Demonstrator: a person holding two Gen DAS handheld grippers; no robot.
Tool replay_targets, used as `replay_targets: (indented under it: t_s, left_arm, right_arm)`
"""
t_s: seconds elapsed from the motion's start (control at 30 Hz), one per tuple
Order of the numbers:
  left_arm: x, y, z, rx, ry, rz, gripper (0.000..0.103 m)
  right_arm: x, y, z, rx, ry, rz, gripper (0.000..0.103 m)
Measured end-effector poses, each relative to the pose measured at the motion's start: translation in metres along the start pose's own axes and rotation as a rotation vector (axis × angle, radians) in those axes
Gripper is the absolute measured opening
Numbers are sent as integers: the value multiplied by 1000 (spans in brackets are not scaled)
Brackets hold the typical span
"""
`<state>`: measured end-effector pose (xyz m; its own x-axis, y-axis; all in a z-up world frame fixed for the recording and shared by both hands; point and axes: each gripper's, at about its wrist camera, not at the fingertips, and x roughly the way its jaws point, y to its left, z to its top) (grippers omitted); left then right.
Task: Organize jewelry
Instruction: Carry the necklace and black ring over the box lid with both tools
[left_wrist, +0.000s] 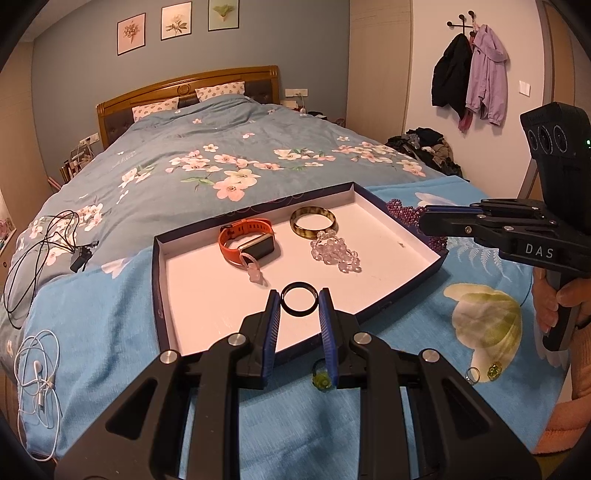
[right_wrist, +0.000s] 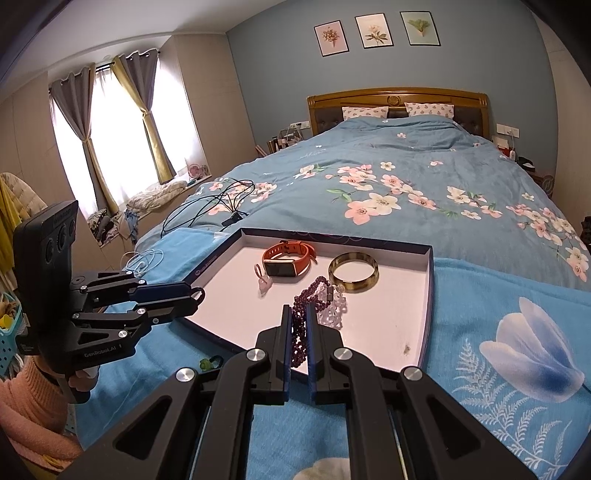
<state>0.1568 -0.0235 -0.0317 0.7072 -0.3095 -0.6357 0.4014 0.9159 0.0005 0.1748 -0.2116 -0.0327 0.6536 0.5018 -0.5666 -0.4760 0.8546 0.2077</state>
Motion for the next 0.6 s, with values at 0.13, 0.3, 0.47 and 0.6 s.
replay_targets:
  t_s: [0.13,0.3,0.47,0.6]
  left_arm:
    - [3,1,2,0,2,5,22]
    - [6,2,4,0,7,11,22]
    - [8,2,4,0,9,12,22]
    - [9,3,4,1,10,12,22]
  right_arm:
    - [3,0,2,-2,0,-4,6]
    - [9,-2,5,-2,7,-10,6]
    - [16,-4,7,-5,14,-14,6]
    - [21,-7,10,-6,21,-20,6]
